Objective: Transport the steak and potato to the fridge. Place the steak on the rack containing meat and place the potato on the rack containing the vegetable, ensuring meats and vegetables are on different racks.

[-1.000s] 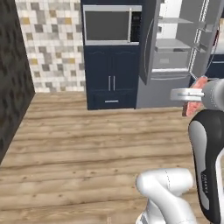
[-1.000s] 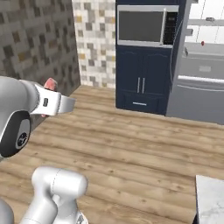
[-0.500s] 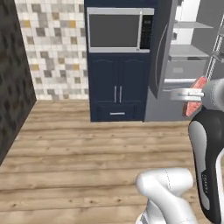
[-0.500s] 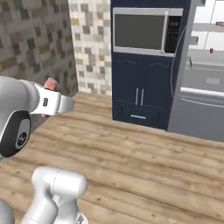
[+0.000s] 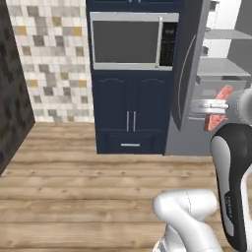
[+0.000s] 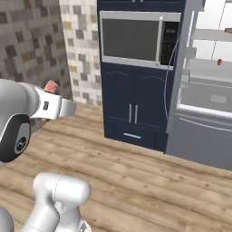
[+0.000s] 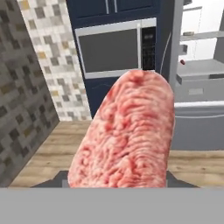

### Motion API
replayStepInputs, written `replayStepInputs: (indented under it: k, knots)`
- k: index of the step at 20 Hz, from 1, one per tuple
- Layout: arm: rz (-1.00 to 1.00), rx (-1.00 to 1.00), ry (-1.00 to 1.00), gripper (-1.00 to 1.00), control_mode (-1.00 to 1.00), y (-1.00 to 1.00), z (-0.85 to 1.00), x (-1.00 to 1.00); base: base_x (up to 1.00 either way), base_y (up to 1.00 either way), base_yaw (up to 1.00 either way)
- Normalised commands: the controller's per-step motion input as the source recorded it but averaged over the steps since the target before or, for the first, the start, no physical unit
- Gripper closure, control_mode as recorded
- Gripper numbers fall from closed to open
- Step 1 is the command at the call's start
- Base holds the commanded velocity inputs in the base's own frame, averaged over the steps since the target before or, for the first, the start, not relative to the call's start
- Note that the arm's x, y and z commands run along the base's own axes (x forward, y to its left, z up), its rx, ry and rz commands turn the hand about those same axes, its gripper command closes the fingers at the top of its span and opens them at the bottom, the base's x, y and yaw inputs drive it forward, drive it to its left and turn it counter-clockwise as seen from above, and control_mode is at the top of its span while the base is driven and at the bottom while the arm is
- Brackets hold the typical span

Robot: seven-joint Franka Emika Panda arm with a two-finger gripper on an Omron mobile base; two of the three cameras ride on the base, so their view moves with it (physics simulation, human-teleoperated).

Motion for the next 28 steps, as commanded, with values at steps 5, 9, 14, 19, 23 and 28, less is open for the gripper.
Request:
replayStepInputs:
  k: [5,9,14,19,23,28]
  knots:
    - [0.0,0.0,0.0,1.0,1.0,0.0,0.0,0.0,0.74,-0.98,0.05]
    - [0.0,0.0,0.0,1.0,1.0,0.0,0.0,0.0,0.63,-1.0,0.03]
    - [0.0,0.0,0.0,1.0,1.0,0.0,0.0,0.0,0.22,-1.0,0.0]
    - [0.0,0.0,0.0,1.0,1.0,0.0,0.0,0.0,0.17,-0.96,-0.01]
    - [0.0,0.0,0.0,1.0,1.0,0.0,0.0,0.0,0.33,-0.62,-0.09]
    - [0.0,0.0,0.0,1.0,1.0,0.0,0.0,0.0,0.63,-0.2,-0.15]
